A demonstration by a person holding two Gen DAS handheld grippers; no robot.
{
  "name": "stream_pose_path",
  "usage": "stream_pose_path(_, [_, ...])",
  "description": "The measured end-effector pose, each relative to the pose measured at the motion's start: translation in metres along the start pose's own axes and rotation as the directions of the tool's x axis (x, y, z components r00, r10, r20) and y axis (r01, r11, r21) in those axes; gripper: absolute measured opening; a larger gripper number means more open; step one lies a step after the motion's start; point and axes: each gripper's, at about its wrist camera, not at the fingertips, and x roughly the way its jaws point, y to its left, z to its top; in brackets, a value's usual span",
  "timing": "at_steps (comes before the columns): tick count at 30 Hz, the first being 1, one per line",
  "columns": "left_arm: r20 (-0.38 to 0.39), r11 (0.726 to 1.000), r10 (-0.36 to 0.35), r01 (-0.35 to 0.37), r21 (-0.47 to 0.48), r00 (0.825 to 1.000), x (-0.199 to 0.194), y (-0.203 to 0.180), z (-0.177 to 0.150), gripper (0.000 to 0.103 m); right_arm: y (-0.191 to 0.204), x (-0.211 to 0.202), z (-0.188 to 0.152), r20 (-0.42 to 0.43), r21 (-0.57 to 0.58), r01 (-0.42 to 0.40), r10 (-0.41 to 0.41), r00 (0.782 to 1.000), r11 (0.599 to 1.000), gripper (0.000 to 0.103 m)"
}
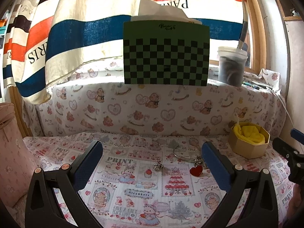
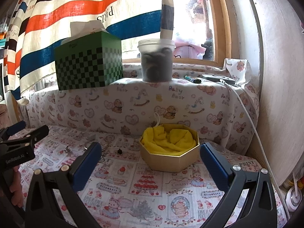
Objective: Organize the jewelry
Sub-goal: 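Move the right gripper down onto the small silver charms by the bangle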
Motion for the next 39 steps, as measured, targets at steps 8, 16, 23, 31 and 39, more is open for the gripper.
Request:
stream_pose_path(8, [-0.05, 1.0, 0.012, -0.013, -0.015, 0.999, 0.01, 0.006, -0.001, 0.103, 0.003, -0.001, -0.001, 0.003, -0.014, 0.0, 0.0, 1.0, 1.0, 0.103])
stream_pose_path(16, [-0.056, 1.0, 0.02, -0.021, -0.019, 0.998, 0.011, 0.008, 0.0, 0.103, 0.003, 0.001, 0.0, -0.008, -0.008, 0.017, -0.017, 1.0, 1.0, 0.103])
stream_pose_path(23, [-0.216, 0.994, -0.057, 0.034, -0.109, 0.975, 0.034, 0.029, 0.008, 0.103, -0.004, 0.01, -0.001, -0.063, 0.046, -0.054, 0.057, 0.996, 0.997, 0.103])
stream_pose_path(31, [-0.321, 0.988, -0.044, -0.008, -0.156, 0.946, 0.056, 0.06, 0.01, 0.103, -0.005, 0.027, 0.008, -0.195, 0.063, -0.03, 0.042, 0.98, 0.998, 0.103])
stream_pose_path(39, [-0.382, 0.977, -0.085, 0.001, -0.215, 0.92, 0.073, 0.076, 0.003, 0.103, 0.042, 0.045, 0.03, -0.383, 0.079, -0.115, 0.137, 0.913, 0.99, 0.103])
